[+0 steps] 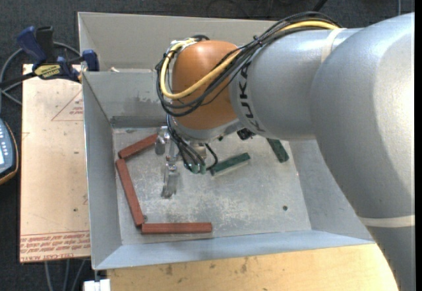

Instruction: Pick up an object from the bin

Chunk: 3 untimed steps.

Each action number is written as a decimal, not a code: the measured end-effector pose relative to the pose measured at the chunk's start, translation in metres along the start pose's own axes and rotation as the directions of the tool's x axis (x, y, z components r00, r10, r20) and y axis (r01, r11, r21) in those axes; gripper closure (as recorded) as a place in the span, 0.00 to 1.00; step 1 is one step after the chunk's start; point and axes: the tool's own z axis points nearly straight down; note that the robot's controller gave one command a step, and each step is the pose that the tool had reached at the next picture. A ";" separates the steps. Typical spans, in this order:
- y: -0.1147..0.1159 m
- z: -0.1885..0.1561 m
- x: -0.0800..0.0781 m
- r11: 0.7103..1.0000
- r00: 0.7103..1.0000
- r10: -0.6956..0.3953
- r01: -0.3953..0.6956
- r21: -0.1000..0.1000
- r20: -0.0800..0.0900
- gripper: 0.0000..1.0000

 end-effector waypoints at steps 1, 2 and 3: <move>0.043 0.058 -0.083 0.947 0.947 -0.322 0.322 0.001 0.009 0.00; 0.043 0.055 -0.084 0.947 0.947 -0.321 0.321 0.001 0.011 1.00; 0.004 -0.077 -0.058 0.956 0.956 -0.293 0.293 0.002 0.019 1.00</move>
Offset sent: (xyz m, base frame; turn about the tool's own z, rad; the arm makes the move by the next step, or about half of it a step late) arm 0.0825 0.0432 -0.0562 -0.3291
